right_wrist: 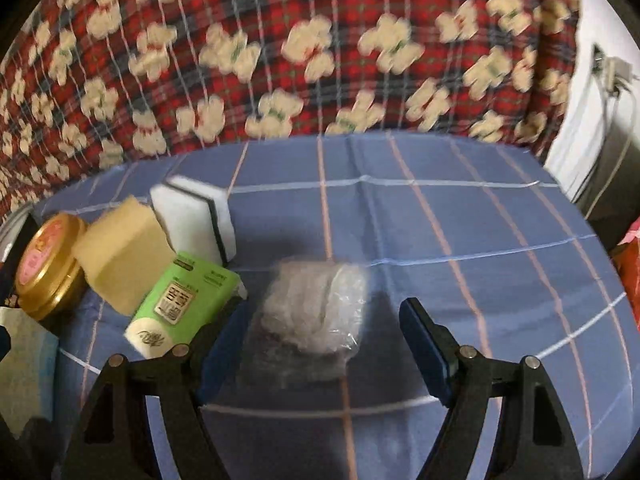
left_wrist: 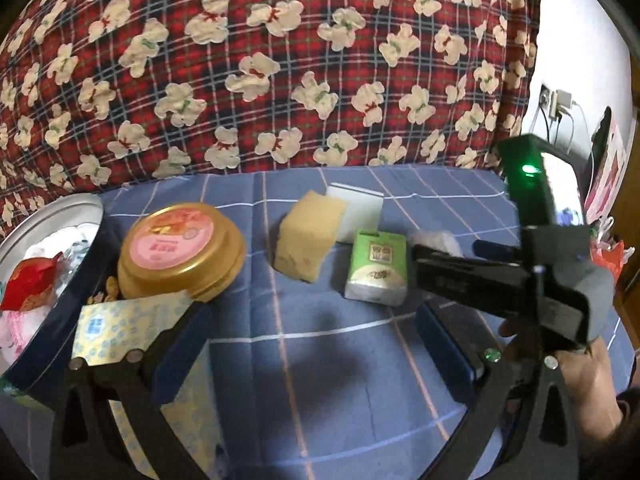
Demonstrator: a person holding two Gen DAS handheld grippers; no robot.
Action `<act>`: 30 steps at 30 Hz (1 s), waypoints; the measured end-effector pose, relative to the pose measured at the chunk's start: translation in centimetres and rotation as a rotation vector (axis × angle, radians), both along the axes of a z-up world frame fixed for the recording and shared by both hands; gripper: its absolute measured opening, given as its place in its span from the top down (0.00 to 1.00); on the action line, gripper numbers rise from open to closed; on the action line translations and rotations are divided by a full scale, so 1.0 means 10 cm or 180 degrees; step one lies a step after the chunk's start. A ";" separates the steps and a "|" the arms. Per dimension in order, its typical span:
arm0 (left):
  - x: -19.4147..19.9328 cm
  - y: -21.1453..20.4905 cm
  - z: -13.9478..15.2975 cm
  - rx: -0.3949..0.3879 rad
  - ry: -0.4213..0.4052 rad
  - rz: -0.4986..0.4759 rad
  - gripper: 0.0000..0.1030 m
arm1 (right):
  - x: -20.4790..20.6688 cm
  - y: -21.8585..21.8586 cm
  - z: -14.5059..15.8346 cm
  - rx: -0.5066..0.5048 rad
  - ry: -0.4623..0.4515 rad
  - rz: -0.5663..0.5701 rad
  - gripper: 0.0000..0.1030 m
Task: Organize soft objects
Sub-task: 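Grasp the clear plastic bag with the right gripper while the left gripper grasps the green tissue pack, then lift and carry the plastic bag and green tissue pack toward the tin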
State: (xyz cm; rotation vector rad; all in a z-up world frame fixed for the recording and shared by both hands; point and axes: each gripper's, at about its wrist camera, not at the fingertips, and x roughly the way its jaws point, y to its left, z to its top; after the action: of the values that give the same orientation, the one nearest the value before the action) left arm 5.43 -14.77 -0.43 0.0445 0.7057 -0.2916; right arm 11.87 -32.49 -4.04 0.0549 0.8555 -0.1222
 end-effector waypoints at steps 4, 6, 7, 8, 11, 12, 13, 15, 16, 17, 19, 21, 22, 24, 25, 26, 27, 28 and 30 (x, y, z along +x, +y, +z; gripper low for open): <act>0.10 -0.12 -0.09 0.0096 0.0084 0.0006 0.00 | 0.01 -0.02 -0.04 0.0176 0.0066 0.0138 0.68; 0.16 -0.16 -0.13 0.0110 0.0154 0.0010 0.00 | -0.03 -0.06 -0.04 0.0234 0.0056 0.0175 0.79; 0.20 -0.19 -0.15 0.0100 0.0187 0.0026 0.00 | -0.06 -0.10 -0.03 0.0291 0.0050 0.0190 0.87; 0.23 -0.22 -0.17 0.0085 0.0209 0.0024 0.00 | -0.09 -0.15 -0.04 0.0389 0.0032 0.0203 0.87; 0.31 -0.30 -0.19 0.0049 0.0270 0.0037 0.00 | -0.19 -0.32 -0.01 0.0594 -0.0074 0.0101 0.88; 0.35 -0.35 -0.21 0.0037 0.0304 0.0037 0.00 | -0.22 -0.36 0.03 0.0625 -0.0145 0.0060 0.88; 0.38 -0.40 -0.22 0.0024 0.0332 0.0024 0.00 | -0.25 -0.41 0.08 0.0649 -0.0235 0.0009 0.88; 0.42 -0.50 -0.24 0.0015 0.0402 -0.0025 0.02 | -0.30 -0.47 0.19 0.0639 -0.0424 -0.0081 0.87; 0.43 -0.57 -0.25 0.0022 0.0419 -0.0064 0.04 | -0.33 -0.48 0.24 0.0603 -0.0508 -0.0116 0.87; 0.45 -0.62 -0.26 0.0039 0.0425 -0.0107 0.07 | -0.35 -0.49 0.27 0.0562 -0.0574 -0.0145 0.87; 0.48 -0.75 -0.29 0.0143 0.0430 -0.0175 0.17 | -0.37 -0.49 0.33 0.0507 -0.0668 -0.0174 0.87; 0.55 -0.83 -0.35 0.0257 0.0465 -0.0185 0.29 | -0.38 -0.51 0.36 0.0516 -0.0716 -0.0175 0.87; 0.59 -0.85 -0.38 0.0278 0.0508 -0.0184 0.29 | -0.37 -0.52 0.37 0.0523 -0.0725 -0.0188 0.87; 0.70 -0.88 -0.44 0.0275 0.0634 -0.0131 0.32 | -0.37 -0.52 0.39 0.0580 -0.0741 -0.0184 0.87; 0.74 -0.87 -0.47 0.0256 0.0685 -0.0125 0.34 | -0.38 -0.52 0.39 0.0580 -0.0754 -0.0188 0.87; 0.78 -0.87 -0.48 0.0249 0.0708 -0.0114 0.36 | -0.38 -0.52 0.39 0.0550 -0.0758 -0.0199 0.87; 0.81 -0.86 -0.48 0.0256 0.0657 -0.0080 0.36 | -0.38 -0.52 0.39 0.0524 -0.0754 -0.0206 0.87; 0.84 -0.85 -0.49 0.0241 0.0666 -0.0066 0.45 | -0.38 -0.52 0.39 0.0538 -0.0754 -0.0203 0.87; 0.87 -0.83 -0.47 0.0188 0.0648 -0.0065 0.53 | -0.39 -0.51 0.40 0.0548 -0.0764 -0.0180 0.87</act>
State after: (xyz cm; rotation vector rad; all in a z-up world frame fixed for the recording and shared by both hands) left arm 14.11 -23.10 -5.17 0.0789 0.9165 -0.2975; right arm 8.01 -37.59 -0.07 0.2506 0.6232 -0.0925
